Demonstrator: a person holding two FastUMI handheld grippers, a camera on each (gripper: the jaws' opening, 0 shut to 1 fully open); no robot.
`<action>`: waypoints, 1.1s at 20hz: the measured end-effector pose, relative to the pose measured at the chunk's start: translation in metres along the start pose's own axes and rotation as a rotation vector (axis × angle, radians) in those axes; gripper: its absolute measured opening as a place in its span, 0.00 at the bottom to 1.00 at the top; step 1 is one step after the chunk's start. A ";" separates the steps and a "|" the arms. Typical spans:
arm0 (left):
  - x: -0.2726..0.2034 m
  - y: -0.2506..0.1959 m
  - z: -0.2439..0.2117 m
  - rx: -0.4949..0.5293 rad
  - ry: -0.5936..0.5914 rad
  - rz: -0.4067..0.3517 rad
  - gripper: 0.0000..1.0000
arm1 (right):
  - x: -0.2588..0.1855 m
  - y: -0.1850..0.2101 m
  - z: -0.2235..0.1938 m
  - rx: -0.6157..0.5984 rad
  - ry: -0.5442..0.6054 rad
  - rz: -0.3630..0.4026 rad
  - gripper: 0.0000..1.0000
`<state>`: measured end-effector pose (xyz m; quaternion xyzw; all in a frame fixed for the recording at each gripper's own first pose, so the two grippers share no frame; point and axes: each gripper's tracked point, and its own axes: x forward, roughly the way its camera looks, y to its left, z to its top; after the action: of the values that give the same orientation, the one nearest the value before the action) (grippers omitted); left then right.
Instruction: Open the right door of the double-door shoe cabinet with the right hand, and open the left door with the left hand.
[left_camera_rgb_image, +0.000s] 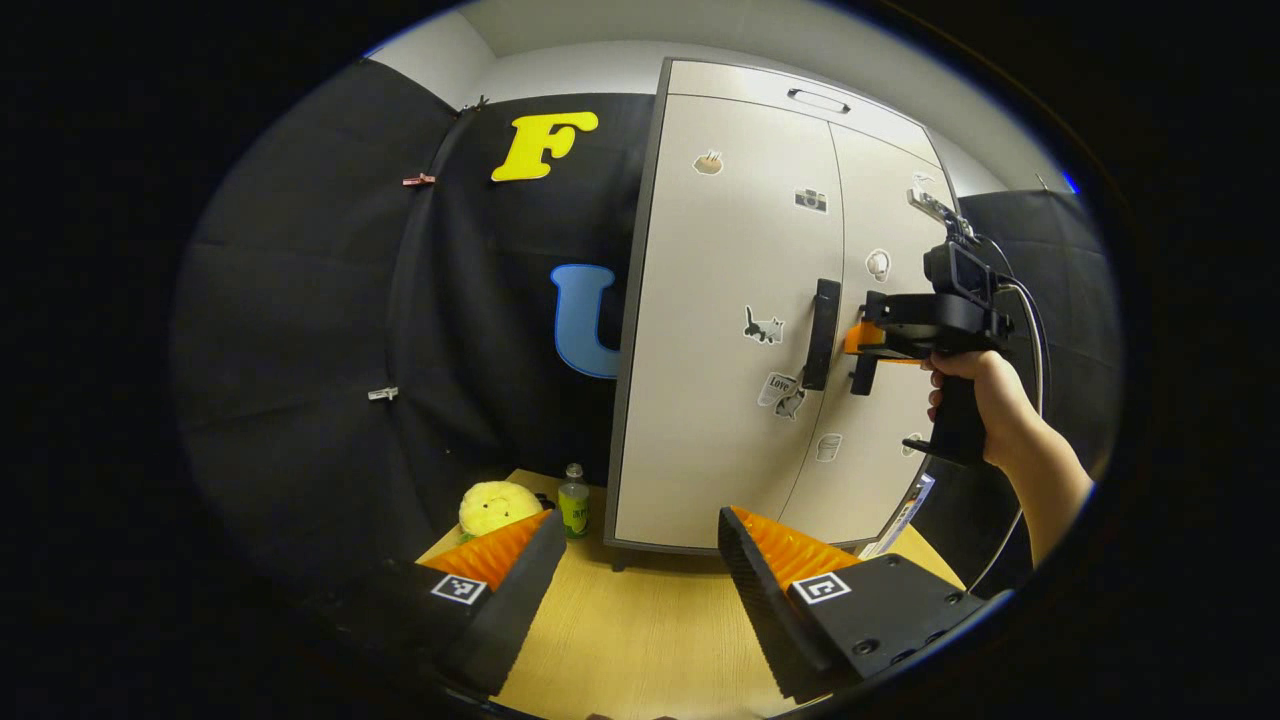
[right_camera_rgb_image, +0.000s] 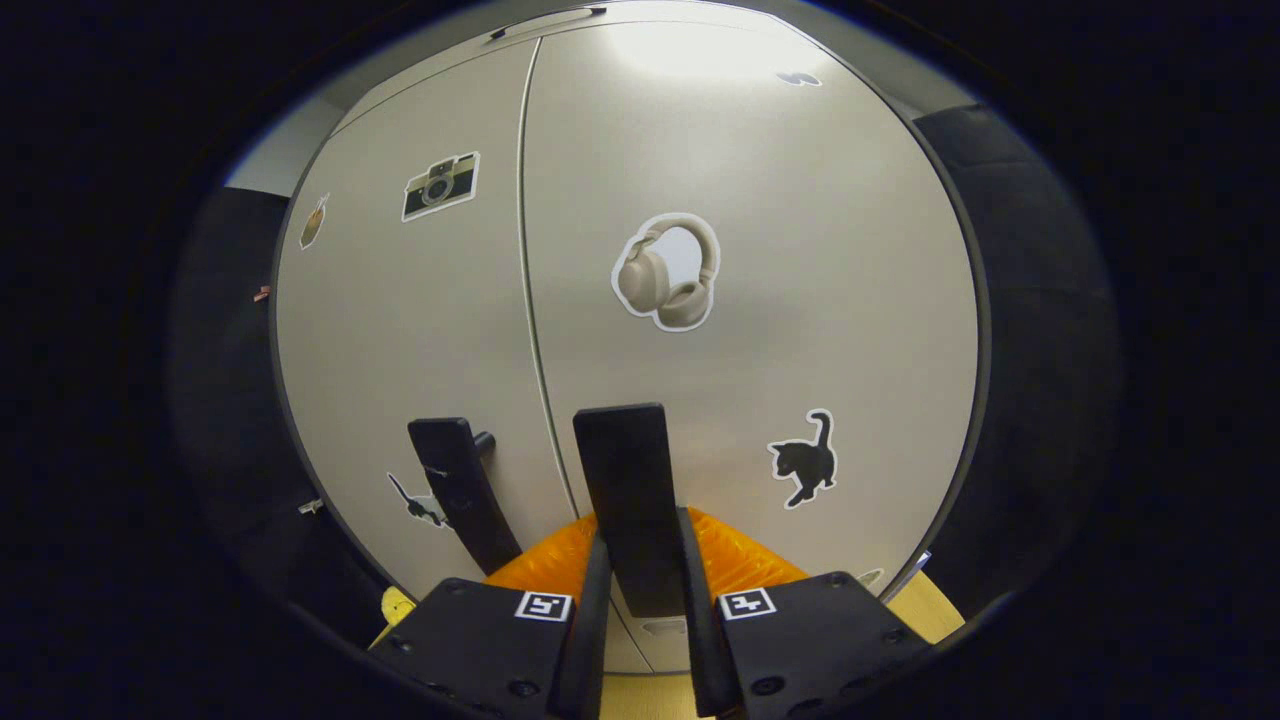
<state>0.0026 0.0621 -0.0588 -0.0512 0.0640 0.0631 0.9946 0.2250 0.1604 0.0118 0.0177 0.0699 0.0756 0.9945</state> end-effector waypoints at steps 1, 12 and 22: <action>-0.002 0.000 0.000 0.001 -0.002 -0.004 0.95 | -0.001 0.001 0.001 -0.005 -0.004 -0.002 0.38; -0.019 -0.007 -0.003 0.017 -0.004 -0.036 0.95 | -0.012 0.002 0.000 -0.050 0.021 0.052 0.17; -0.020 -0.039 0.001 0.040 -0.009 -0.067 0.95 | -0.040 -0.006 0.002 -0.075 -0.013 0.127 0.17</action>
<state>-0.0120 0.0211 -0.0514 -0.0332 0.0589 0.0285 0.9973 0.1875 0.1480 0.0191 -0.0146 0.0591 0.1409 0.9881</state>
